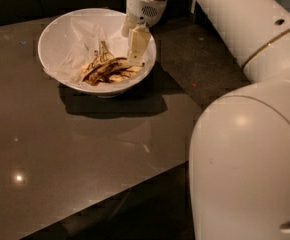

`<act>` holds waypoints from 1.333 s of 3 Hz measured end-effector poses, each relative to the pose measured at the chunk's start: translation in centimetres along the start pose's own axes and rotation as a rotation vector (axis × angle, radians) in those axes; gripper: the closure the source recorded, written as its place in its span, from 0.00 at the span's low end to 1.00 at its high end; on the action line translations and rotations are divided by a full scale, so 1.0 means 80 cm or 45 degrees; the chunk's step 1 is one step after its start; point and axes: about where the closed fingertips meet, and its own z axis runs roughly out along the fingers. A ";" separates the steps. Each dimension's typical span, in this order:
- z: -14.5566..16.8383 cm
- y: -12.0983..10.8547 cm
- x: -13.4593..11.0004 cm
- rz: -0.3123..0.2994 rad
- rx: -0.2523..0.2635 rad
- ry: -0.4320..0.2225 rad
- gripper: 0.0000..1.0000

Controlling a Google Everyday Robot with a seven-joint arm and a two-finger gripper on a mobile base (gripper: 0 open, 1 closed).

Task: Pick banana from white bowl

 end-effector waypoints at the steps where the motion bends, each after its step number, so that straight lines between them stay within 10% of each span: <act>1: 0.013 0.004 0.001 0.022 -0.036 -0.020 0.36; 4: 0.042 -0.003 -0.002 0.057 -0.109 -0.047 0.41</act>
Offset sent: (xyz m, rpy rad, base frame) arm -0.0128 -0.0033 -0.0257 -0.0051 0.1407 -0.0039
